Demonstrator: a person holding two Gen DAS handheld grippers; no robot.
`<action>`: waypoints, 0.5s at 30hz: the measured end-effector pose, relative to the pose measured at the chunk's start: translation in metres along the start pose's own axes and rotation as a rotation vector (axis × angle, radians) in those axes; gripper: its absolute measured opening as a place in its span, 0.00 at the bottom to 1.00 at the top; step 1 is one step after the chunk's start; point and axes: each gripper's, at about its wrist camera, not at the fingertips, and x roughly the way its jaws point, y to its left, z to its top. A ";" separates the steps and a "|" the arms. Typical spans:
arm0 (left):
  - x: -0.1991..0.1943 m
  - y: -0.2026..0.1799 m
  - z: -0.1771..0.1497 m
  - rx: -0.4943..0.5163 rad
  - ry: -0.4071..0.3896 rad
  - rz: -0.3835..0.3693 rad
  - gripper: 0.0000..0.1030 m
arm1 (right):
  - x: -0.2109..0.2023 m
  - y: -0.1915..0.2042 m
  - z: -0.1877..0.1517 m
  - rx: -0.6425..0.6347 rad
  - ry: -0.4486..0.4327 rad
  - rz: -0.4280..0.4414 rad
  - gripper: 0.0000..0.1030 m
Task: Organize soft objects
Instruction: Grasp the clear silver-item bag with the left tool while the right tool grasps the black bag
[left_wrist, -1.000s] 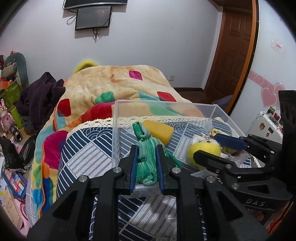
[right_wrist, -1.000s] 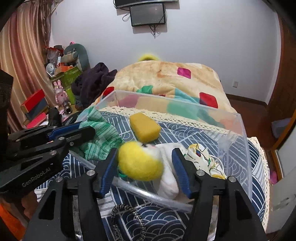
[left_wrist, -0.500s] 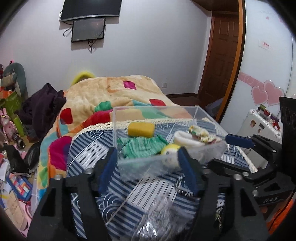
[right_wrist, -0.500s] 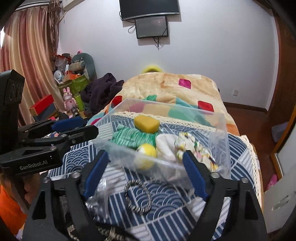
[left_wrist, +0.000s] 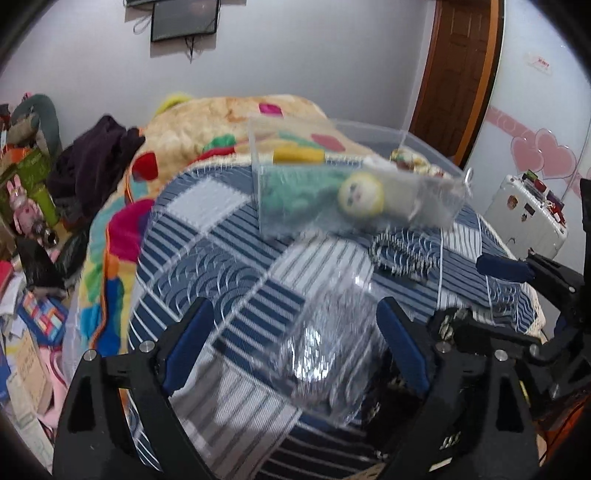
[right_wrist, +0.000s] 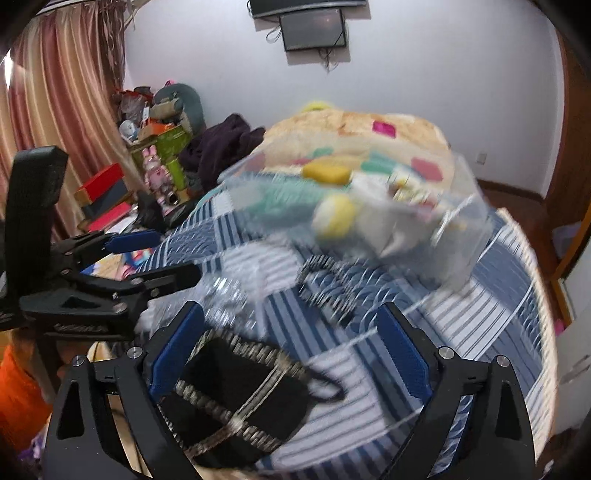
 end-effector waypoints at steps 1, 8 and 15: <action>0.003 0.000 -0.003 -0.002 0.010 -0.001 0.88 | 0.004 0.001 -0.004 0.004 0.017 0.010 0.91; 0.009 -0.004 -0.017 -0.001 0.021 0.016 0.88 | 0.022 0.003 -0.022 -0.007 0.085 0.010 0.90; 0.013 -0.001 -0.018 -0.038 0.019 -0.004 0.88 | 0.020 0.002 -0.026 -0.030 0.071 0.010 0.35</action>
